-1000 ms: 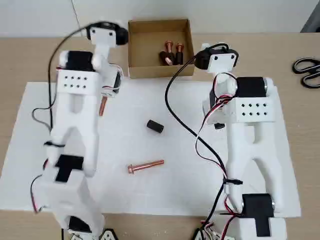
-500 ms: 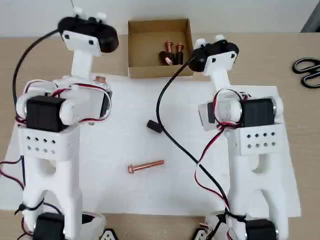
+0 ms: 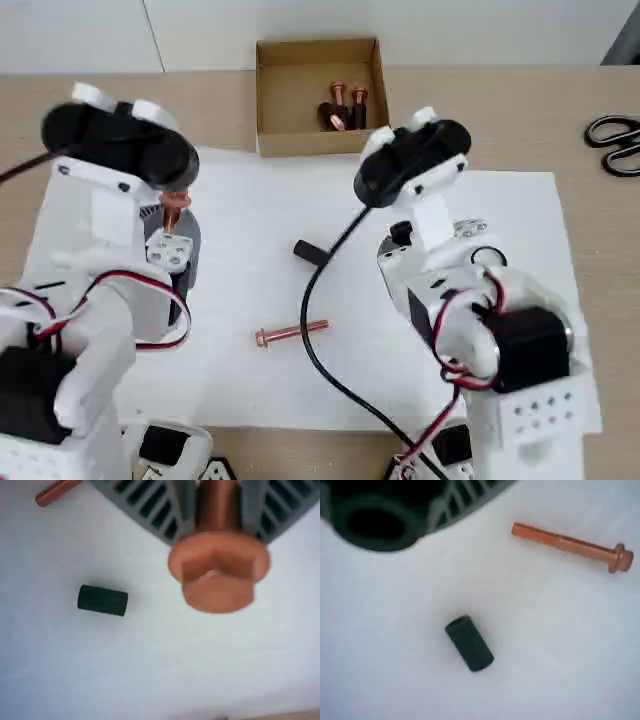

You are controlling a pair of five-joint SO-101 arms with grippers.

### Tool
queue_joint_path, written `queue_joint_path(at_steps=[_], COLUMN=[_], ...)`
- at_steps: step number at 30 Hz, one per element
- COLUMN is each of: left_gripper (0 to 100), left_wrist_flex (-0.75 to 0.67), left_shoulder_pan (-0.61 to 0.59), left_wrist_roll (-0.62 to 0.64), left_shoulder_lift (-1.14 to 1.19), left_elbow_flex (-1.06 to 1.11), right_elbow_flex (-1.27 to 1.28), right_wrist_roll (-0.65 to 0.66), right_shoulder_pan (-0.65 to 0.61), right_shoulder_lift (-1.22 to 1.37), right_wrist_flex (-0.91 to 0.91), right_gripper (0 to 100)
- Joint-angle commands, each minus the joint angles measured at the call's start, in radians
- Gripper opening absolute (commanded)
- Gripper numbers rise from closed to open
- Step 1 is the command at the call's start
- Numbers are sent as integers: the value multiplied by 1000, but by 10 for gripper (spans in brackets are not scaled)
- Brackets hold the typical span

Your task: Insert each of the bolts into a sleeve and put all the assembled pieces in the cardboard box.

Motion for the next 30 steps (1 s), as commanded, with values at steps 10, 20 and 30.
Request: queue_joint_path(at_steps=[10,20,30], left_gripper=[6,6,6], left_wrist_flex=[-376,-609,-795], left_shoulder_pan=[5,6,175], left_wrist_roll=[138,184,187], left_shoulder_lift=[-264,-390,-393], left_elbow_flex=[387,628,754], right_elbow_flex=[542,862,1100], right_wrist_roll=[-23,-175,-187], right_shoulder_pan=[-5,-8,-176], right_shoulder_lift=[-403,-598,-816], right_wrist_flex=[-553,-828,-923], right_gripper=[4,5,5])
